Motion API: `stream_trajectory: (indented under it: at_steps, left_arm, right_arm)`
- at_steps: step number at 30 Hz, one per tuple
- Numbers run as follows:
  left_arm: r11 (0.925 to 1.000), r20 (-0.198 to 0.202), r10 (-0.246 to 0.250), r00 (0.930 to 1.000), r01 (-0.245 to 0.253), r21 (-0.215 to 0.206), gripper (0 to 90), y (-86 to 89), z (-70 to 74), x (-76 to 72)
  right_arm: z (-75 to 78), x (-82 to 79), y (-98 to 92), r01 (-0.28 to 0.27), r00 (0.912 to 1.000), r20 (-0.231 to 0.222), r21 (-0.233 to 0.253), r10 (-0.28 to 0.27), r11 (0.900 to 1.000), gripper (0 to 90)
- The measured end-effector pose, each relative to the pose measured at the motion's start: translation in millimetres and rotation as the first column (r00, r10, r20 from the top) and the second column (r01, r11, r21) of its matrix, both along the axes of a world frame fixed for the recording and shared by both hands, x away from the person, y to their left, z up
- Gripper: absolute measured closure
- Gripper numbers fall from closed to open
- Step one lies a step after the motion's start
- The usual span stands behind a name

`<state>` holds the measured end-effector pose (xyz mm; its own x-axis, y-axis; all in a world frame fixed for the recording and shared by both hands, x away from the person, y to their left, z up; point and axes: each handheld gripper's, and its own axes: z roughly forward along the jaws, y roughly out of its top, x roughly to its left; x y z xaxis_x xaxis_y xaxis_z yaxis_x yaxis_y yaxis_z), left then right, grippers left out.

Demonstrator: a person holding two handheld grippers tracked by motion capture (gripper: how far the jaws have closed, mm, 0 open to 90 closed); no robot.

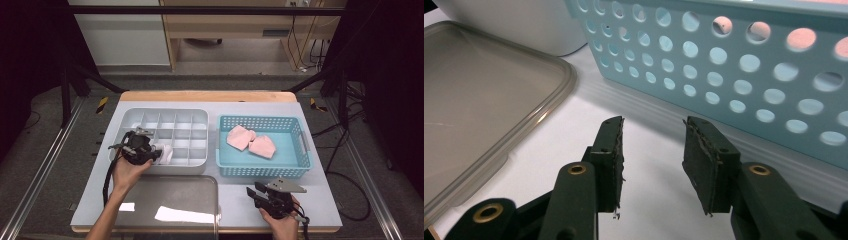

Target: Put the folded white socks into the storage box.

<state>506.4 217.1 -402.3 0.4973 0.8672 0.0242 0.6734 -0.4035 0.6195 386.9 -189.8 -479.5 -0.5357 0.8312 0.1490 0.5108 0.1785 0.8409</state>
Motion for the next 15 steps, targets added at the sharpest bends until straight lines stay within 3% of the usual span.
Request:
stream_trajectory:
  at_steps: [2, 4, 6, 7, 10, 15]
  left_arm:
    - [0.9986, -0.022, -0.002, 0.9998, 0.003, 0.052, 71.3, -5.2, -2.8, 0.6]
    - [0.9973, -0.041, 0.001, 0.9992, 0.002, 0.073, 71.9, -7.7, -5.4, 2.0]
    - [0.9958, -0.084, 0.001, 0.9965, 0.007, 0.091, 72.1, -8.8, -11.8, 5.3]
    - [0.9964, -0.101, -0.002, 0.9949, 0.01, 0.084, 72.2, -8.7, -17.3, 7.4]
    - [0.9968, -0.095, -0.005, 0.9955, 0.013, 0.079, 71.7, -8.2, -16.8, 6.6]
    - [0.9998, -0.066, -0.015, 0.9977, 0.016, 0.009, 64.4, -1.2, -9.5, 1.8]
  right_arm:
    - [-0.2, 0.1, 1.2, -0.006, 1.0, -0.001, -0.001, 0.006, 1.0, 60.1]
    - [0.0, -0.2, 2.7, -0.012, 0.9999, 0.0, -0.003, 0.012, 1.0, 60.4]
    - [-0.2, 0.3, 3.7, -0.013, 0.9999, -0.004, -0.002, 0.013, 1.0, 60.7]
    - [-0.6, 0.9, 3.8, -0.013, 0.9999, 0.0, -0.007, 0.013, 1.0, 60.7]
    - [-0.4, 0.9, 4.1, -0.012, 0.9999, -0.001, -0.008, 0.012, 1.0, 60.7]
    - [0.5, 0.1, 1.5, -0.007, 1.0, -0.001, 0.0, 0.007, 1.0, 59.7]
